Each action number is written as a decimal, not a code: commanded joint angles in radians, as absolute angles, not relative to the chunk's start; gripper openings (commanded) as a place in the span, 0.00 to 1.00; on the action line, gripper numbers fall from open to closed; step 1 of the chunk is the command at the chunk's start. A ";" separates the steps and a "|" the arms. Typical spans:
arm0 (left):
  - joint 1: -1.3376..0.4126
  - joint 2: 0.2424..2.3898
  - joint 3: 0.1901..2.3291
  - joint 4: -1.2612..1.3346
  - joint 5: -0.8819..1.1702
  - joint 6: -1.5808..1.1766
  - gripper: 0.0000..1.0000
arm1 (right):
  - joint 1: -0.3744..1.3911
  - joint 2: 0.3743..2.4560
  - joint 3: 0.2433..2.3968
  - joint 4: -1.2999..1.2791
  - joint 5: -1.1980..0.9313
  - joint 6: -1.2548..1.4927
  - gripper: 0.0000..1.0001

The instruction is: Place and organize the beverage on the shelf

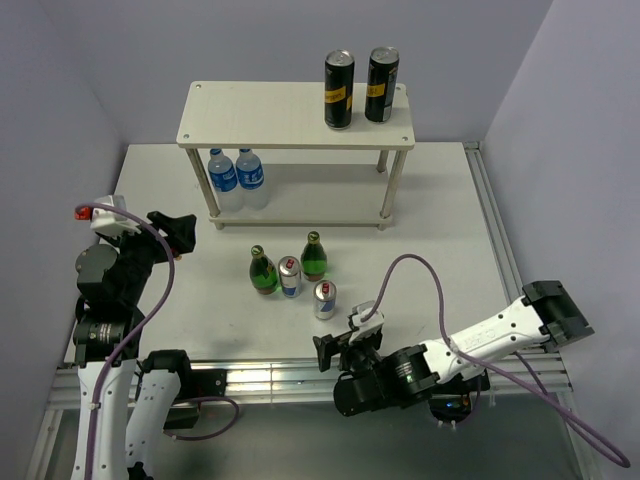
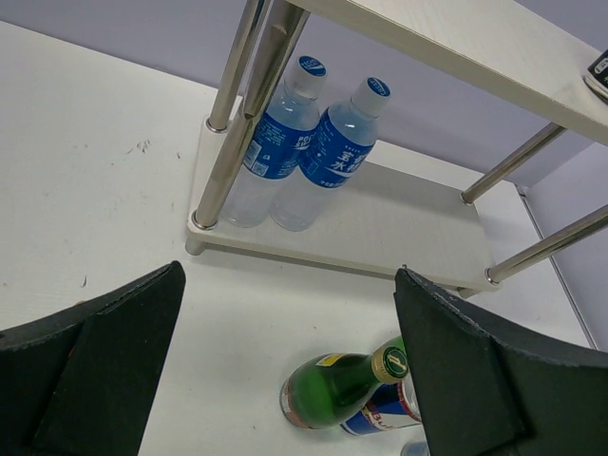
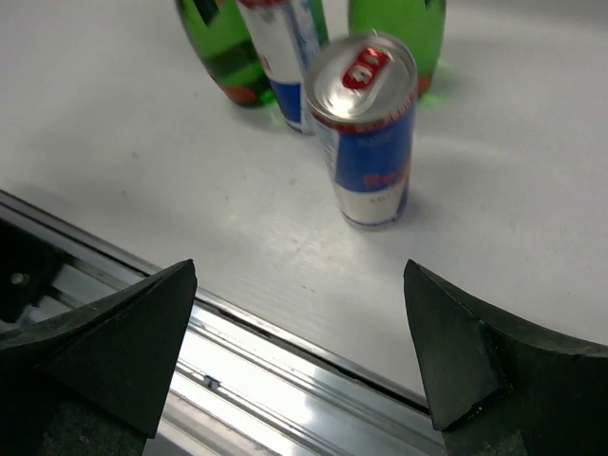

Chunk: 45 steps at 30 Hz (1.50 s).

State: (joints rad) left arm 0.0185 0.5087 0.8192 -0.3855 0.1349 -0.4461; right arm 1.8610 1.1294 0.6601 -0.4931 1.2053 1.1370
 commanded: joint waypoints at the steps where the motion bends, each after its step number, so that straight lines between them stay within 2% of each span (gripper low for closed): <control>1: 0.025 0.511 0.811 -0.356 0.155 -0.436 0.99 | 1.810 1.094 0.571 -0.439 1.097 1.290 0.96; 5: 0.025 0.518 0.813 -0.356 0.164 -0.434 0.99 | 1.702 1.065 0.467 -0.254 1.045 1.188 0.96; 17: 0.025 0.523 0.811 -0.356 0.166 -0.433 0.99 | 1.528 1.166 0.425 0.081 0.974 0.928 0.96; 27: 0.025 0.518 0.811 -0.353 0.170 -0.431 0.99 | 1.408 1.344 0.417 0.330 0.942 0.787 0.95; 32: 0.025 0.520 0.811 -0.350 0.176 -0.431 0.99 | 1.387 1.495 0.445 0.431 1.047 0.749 0.91; 34: 0.025 0.522 0.811 -0.350 0.179 -0.433 0.99 | 1.384 1.535 0.457 0.471 1.075 0.741 0.86; 35: 0.026 0.523 0.811 -0.350 0.181 -0.433 0.99 | 1.382 1.567 0.463 0.475 1.100 0.741 0.82; 36: 0.026 0.525 0.811 -0.350 0.181 -0.433 0.99 | 1.381 1.581 0.471 0.482 1.110 0.739 0.73; 40: 0.026 0.523 0.811 -0.348 0.184 -0.431 0.99 | 1.381 1.624 0.471 0.547 1.123 0.691 0.58; 44: 0.026 0.523 0.811 -0.348 0.186 -0.431 0.99 | 1.379 1.596 0.486 0.502 1.129 0.680 0.09; 45: 0.026 0.523 0.811 -0.350 0.184 -0.431 0.99 | 1.382 1.573 0.506 0.470 1.147 0.680 0.06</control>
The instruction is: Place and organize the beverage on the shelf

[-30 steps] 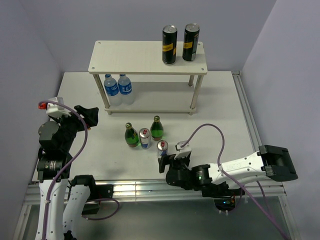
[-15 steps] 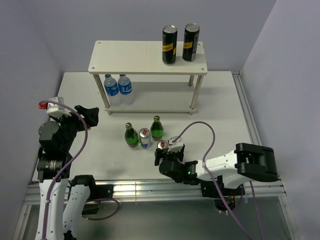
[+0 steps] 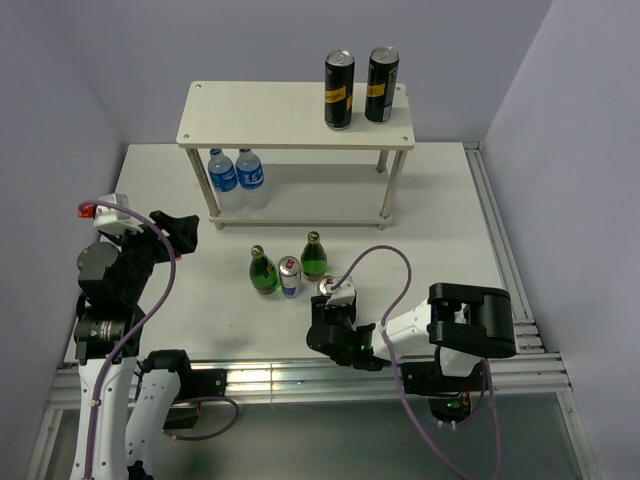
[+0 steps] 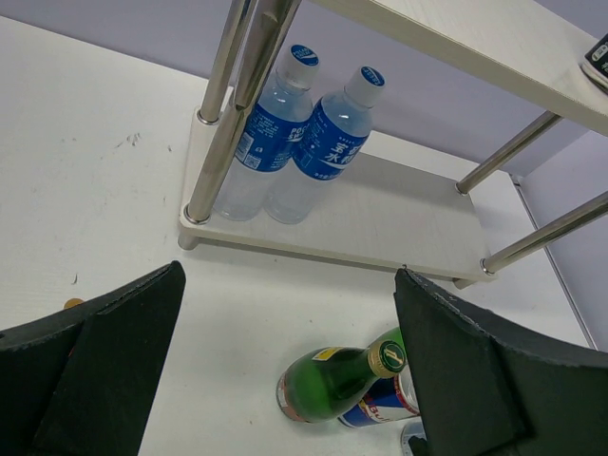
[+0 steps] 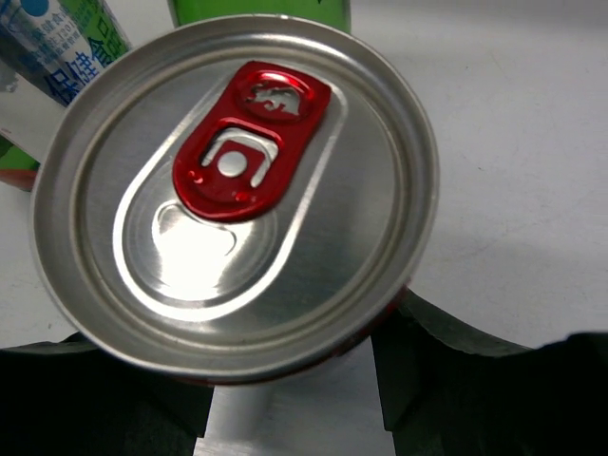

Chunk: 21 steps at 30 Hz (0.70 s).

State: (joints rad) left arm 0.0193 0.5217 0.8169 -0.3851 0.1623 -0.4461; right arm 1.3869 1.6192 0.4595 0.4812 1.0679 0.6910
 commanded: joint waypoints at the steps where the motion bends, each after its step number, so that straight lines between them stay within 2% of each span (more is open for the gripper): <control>1: 0.026 0.523 0.811 -0.348 0.184 -0.431 0.99 | 1.394 1.548 0.523 0.374 1.176 0.696 0.01; 7: 0.031 0.514 0.810 -0.344 0.189 -0.434 0.99 | 1.468 1.370 0.823 -0.102 1.371 0.705 0.00; 9: 0.034 0.514 0.810 -0.345 0.187 -0.433 0.99 | 1.468 1.338 0.911 -0.050 1.361 0.567 0.00; 10: 0.035 0.512 0.810 -0.345 0.187 -0.434 0.99 | 1.459 1.309 0.946 0.089 1.314 0.369 0.00; 12: 0.035 0.509 0.810 -0.347 0.184 -0.433 0.99 | 1.448 1.290 0.995 0.222 1.234 0.147 0.00; 21: 0.037 0.503 0.810 -0.350 0.176 -0.433 0.99 | 1.238 1.479 1.527 0.253 0.905 -0.150 0.00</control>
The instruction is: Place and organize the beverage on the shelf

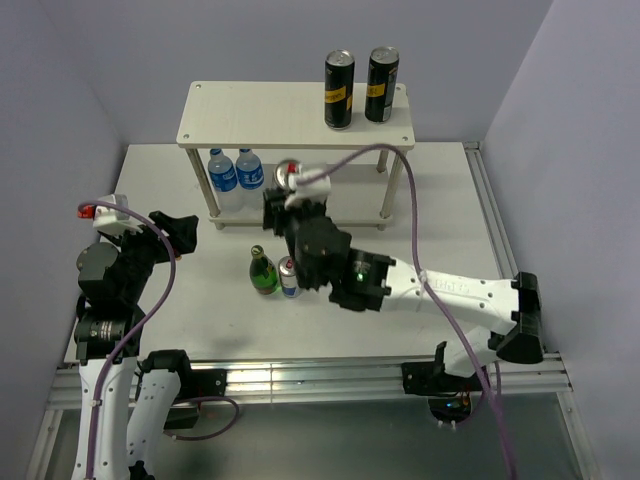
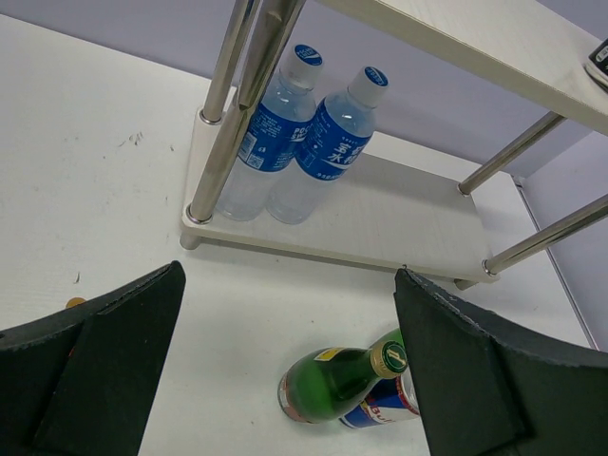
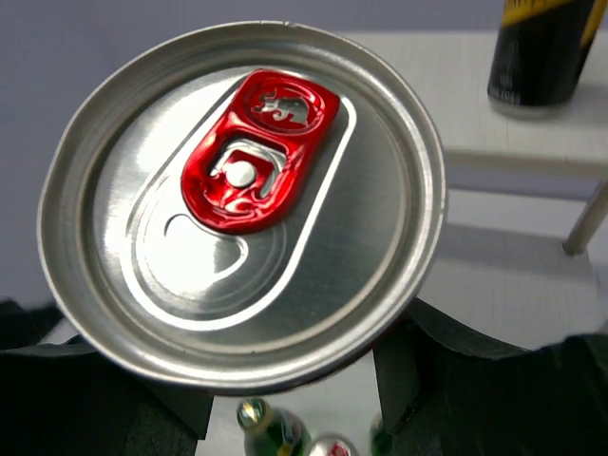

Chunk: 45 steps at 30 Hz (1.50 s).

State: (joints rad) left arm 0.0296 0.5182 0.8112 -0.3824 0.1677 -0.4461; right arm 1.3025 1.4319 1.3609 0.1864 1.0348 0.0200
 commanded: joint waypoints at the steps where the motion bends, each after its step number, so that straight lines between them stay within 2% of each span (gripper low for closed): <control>1: 0.037 0.503 0.808 -0.351 0.175 -0.434 0.99 | 1.218 1.505 1.575 0.224 0.887 -0.158 0.00; 8: 0.035 0.503 0.808 -0.351 0.184 -0.431 0.99 | 1.057 1.747 1.948 0.103 0.769 -0.144 0.00; 17: 0.037 0.491 0.808 -0.350 0.195 -0.430 0.99 | 0.951 1.931 2.173 0.040 0.718 -0.129 0.00; 29: 0.035 0.494 0.808 -0.351 0.204 -0.426 0.99 | 0.902 2.068 2.345 -0.018 0.643 -0.051 0.00; 42: 0.037 0.491 0.810 -0.354 0.198 -0.428 0.99 | 0.891 2.131 2.345 -0.060 0.598 0.048 0.00; 45: 0.037 0.492 0.808 -0.354 0.195 -0.428 0.99 | 0.891 2.135 2.347 -0.061 0.595 0.049 0.06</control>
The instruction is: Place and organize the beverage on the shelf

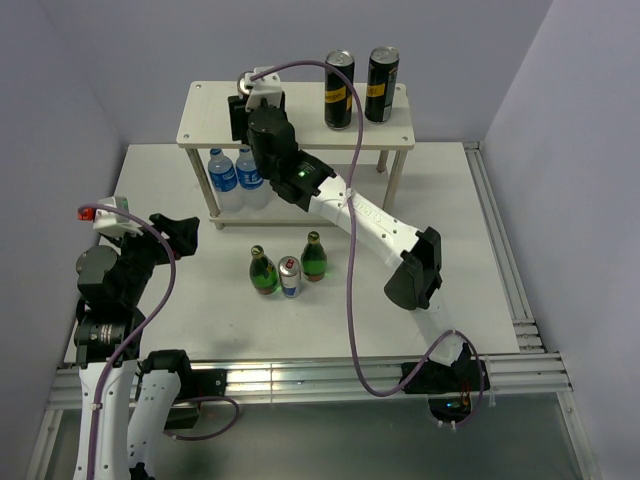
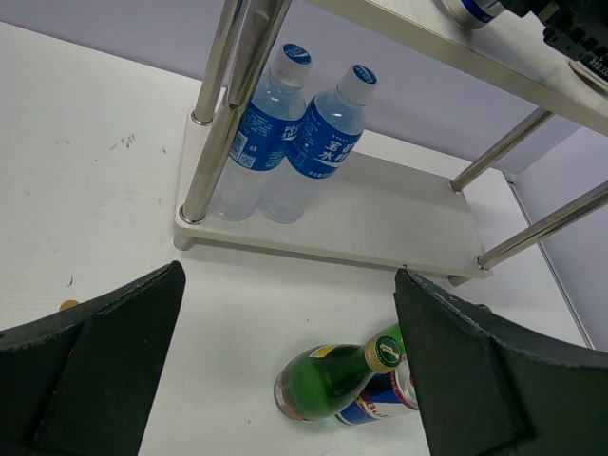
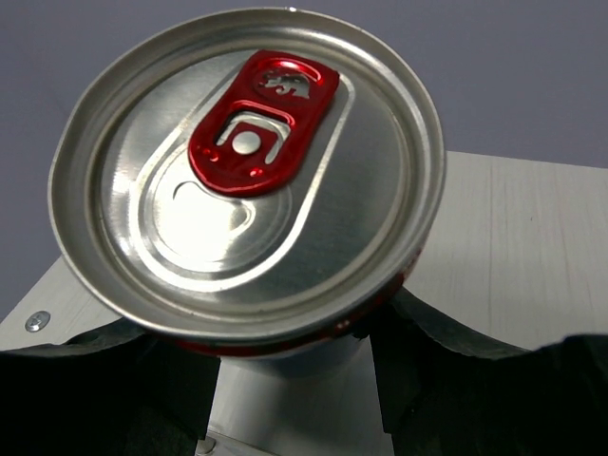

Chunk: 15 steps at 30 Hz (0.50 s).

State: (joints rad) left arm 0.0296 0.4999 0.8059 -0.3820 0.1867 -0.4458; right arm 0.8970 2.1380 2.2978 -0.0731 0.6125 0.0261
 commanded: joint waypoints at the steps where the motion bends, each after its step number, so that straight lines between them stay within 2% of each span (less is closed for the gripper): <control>1: 0.037 0.491 0.810 -0.354 0.196 -0.429 0.99 | 0.891 2.138 2.347 -0.060 0.595 0.049 0.10; 2: 0.037 0.491 0.810 -0.356 0.196 -0.428 0.99 | 0.891 2.140 2.347 -0.061 0.595 0.048 0.15; 3: 0.037 0.491 0.810 -0.354 0.196 -0.428 0.99 | 0.890 2.143 2.349 -0.063 0.595 0.048 0.25; 5: 0.037 0.489 0.810 -0.354 0.196 -0.428 0.99 | 0.890 2.146 2.349 -0.063 0.589 0.048 0.32; 6: 0.035 0.489 0.808 -0.354 0.196 -0.429 0.99 | 0.888 2.151 2.349 -0.064 0.589 0.046 0.39; 11: 0.035 0.491 0.808 -0.354 0.196 -0.428 0.99 | 0.882 2.169 2.359 -0.066 0.591 0.043 0.50; 12: 0.037 0.489 0.808 -0.356 0.196 -0.429 0.99 | 0.882 2.178 2.362 -0.071 0.591 0.043 0.60; 14: 0.037 0.488 0.808 -0.356 0.196 -0.429 0.99 | 0.877 2.184 2.368 -0.068 0.595 0.037 0.71; 15: 0.037 0.489 0.808 -0.354 0.196 -0.430 0.99 | 0.876 2.189 2.368 -0.066 0.595 0.037 0.74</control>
State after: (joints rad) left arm 0.0296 0.4999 0.8059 -0.3820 0.1867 -0.4458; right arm 0.8898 2.1597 2.3245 -0.0742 0.6003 0.0368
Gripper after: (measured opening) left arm 0.994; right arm 0.713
